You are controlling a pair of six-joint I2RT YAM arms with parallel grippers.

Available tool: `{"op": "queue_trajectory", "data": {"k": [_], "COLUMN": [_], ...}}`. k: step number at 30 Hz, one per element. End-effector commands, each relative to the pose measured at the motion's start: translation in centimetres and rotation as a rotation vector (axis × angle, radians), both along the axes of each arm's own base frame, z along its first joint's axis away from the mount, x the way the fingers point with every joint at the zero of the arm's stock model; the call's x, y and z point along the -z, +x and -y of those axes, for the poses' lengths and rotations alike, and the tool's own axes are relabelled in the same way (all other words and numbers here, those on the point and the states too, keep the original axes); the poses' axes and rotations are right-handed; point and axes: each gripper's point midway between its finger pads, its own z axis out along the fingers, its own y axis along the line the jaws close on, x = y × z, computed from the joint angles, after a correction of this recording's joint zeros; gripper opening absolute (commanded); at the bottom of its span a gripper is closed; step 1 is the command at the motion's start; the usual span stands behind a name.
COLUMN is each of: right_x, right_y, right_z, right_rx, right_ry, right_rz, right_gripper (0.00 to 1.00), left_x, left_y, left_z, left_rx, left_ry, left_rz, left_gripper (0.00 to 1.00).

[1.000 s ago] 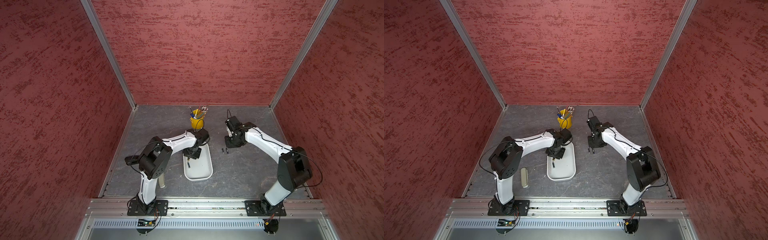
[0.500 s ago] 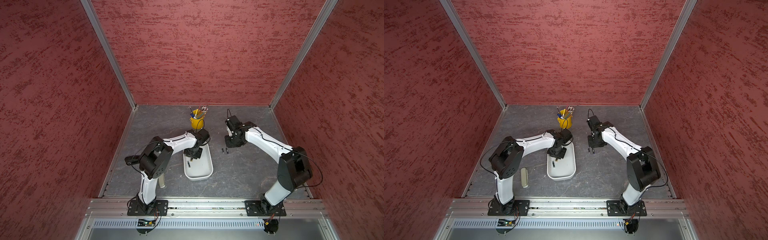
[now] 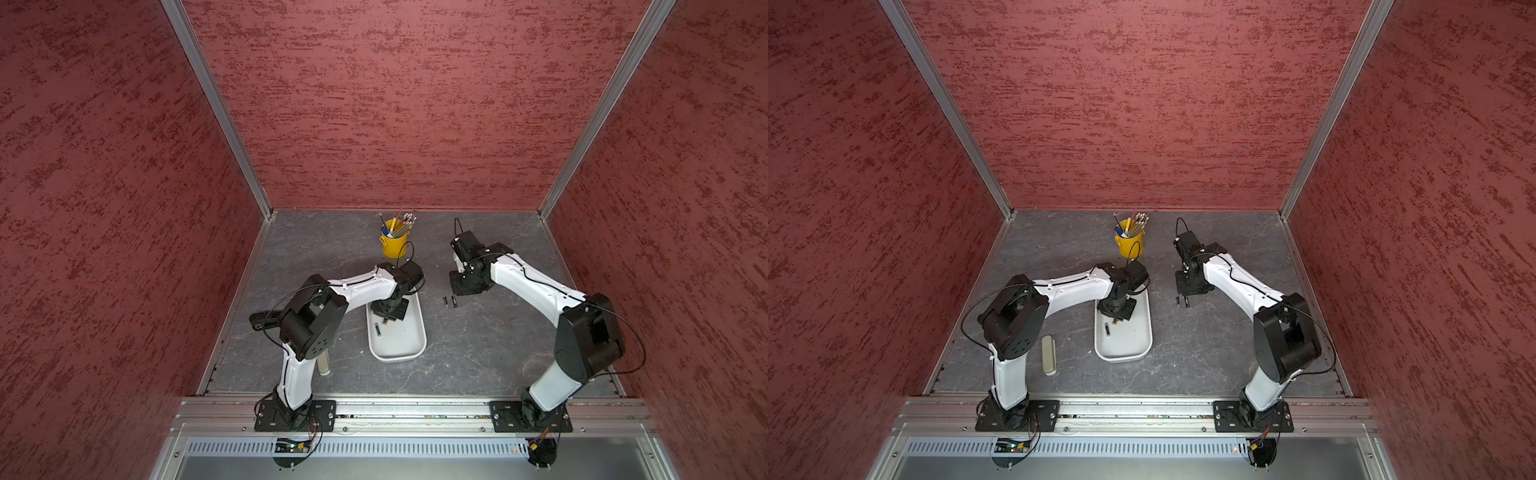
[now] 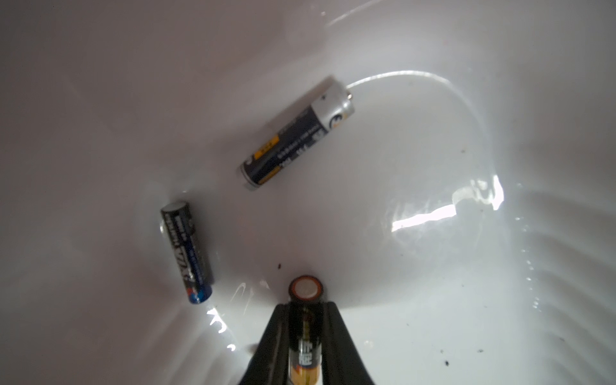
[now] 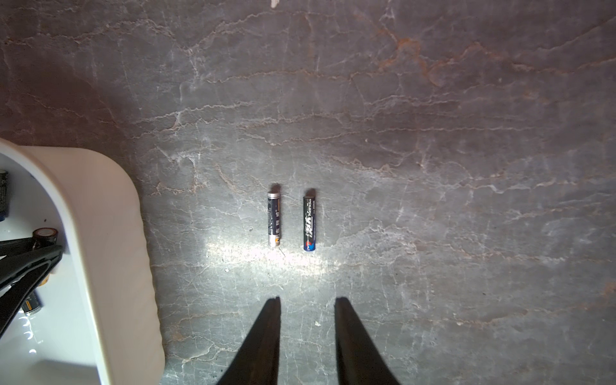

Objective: Take the batteries out of the storage box
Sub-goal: Pick up the battery from the storage box.

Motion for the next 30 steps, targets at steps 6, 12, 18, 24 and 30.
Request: {"op": "queue_trajectory", "data": {"k": [6,12,18,24,30], "right_x": [-2.1,-3.3,-4.9,-8.1,-9.7], "right_y": [0.2,0.1,0.0,-0.2,-0.5], "right_z": [-0.5,-2.6,-5.5,-8.4,-11.1], "right_rx": [0.016,0.025,0.007,-0.02,-0.044], "right_ry": [0.057,0.2,0.391,0.589,0.774], "right_rz": [0.046,0.063,0.085,0.15,0.134], "right_gripper": [0.32,0.33,0.36,0.41,0.42], "left_x": [-4.2,-8.6,-12.9,-16.7,-18.4], "left_y": [1.5,2.1,2.9,3.5,3.9], "left_z": [0.5,3.0,5.8,7.3,7.8], "left_rx": [0.0,-0.01,-0.086,-0.125,-0.128], "left_ry": [-0.036,-0.252,-0.676,-1.105,-1.264], "left_rz": [0.083,0.124,0.093,0.053,0.042], "left_gripper": [0.16,0.16,0.17,0.17,0.18]}}
